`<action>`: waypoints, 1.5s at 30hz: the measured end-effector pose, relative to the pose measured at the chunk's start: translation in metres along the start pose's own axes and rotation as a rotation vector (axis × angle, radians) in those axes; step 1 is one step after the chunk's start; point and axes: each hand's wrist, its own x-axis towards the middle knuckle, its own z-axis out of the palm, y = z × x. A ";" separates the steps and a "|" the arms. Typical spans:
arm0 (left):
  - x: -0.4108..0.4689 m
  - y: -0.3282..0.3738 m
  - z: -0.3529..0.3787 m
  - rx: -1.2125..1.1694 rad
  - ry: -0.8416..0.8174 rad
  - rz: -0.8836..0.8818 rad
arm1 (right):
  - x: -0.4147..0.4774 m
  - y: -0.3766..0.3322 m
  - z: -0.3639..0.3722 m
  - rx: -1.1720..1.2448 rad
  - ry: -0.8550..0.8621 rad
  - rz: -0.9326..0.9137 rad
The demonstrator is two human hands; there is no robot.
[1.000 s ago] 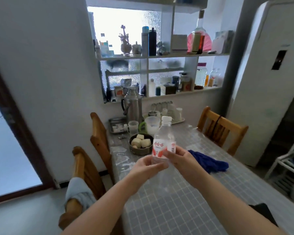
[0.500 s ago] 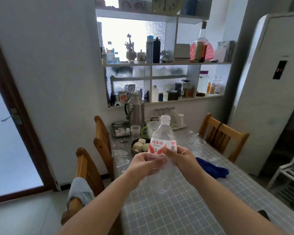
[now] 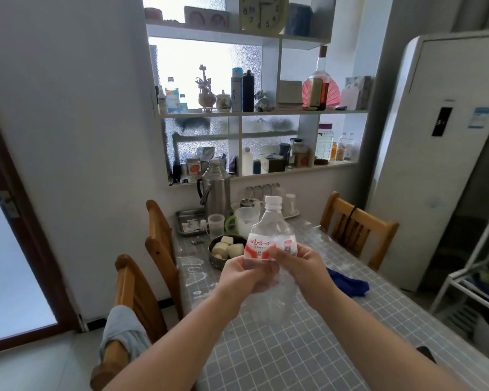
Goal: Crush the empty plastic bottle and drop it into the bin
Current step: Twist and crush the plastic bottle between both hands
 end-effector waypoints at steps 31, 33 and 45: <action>0.004 -0.010 -0.005 -0.013 -0.549 -0.343 | 0.005 -0.014 -0.010 0.046 0.226 0.065; 0.005 -0.012 -0.006 0.023 -0.544 -0.303 | 0.006 -0.016 -0.011 0.055 0.234 0.065; 0.004 -0.017 0.002 0.015 -0.374 -0.126 | 0.009 -0.023 -0.008 0.109 0.166 0.019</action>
